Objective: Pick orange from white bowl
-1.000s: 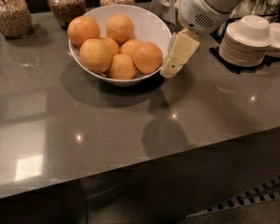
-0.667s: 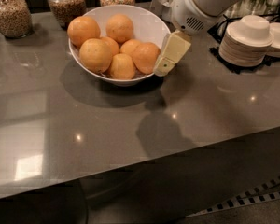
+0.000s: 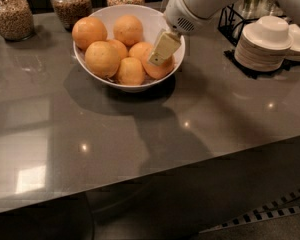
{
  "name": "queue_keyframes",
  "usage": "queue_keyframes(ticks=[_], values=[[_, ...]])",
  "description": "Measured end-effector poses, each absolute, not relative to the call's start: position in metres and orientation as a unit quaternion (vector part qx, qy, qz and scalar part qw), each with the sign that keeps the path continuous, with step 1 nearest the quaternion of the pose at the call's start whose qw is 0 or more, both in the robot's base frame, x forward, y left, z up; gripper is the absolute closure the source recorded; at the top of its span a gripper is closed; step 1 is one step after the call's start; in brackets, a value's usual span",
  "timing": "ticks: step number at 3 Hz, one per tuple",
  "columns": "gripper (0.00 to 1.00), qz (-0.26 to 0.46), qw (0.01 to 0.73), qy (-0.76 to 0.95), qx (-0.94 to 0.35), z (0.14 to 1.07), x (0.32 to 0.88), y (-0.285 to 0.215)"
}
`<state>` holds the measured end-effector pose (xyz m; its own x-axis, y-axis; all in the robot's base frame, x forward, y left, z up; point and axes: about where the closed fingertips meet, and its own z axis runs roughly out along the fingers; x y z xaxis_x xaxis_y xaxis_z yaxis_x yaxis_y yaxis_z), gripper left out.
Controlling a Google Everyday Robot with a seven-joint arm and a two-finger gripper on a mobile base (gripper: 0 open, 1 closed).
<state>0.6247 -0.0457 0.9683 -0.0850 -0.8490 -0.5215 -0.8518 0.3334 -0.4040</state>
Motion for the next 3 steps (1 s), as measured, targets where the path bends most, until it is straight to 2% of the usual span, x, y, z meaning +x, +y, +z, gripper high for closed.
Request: queue_keyframes(ticks=[1, 2, 3], values=[[0.34, 0.013, 0.354, 0.739, -0.573, 0.961, 0.635, -0.035], [0.26, 0.022, 0.349, 0.746, -0.567, 0.952, 0.637, -0.031], [0.28, 0.031, 0.34, 0.757, -0.557, 0.943, 0.635, -0.031]])
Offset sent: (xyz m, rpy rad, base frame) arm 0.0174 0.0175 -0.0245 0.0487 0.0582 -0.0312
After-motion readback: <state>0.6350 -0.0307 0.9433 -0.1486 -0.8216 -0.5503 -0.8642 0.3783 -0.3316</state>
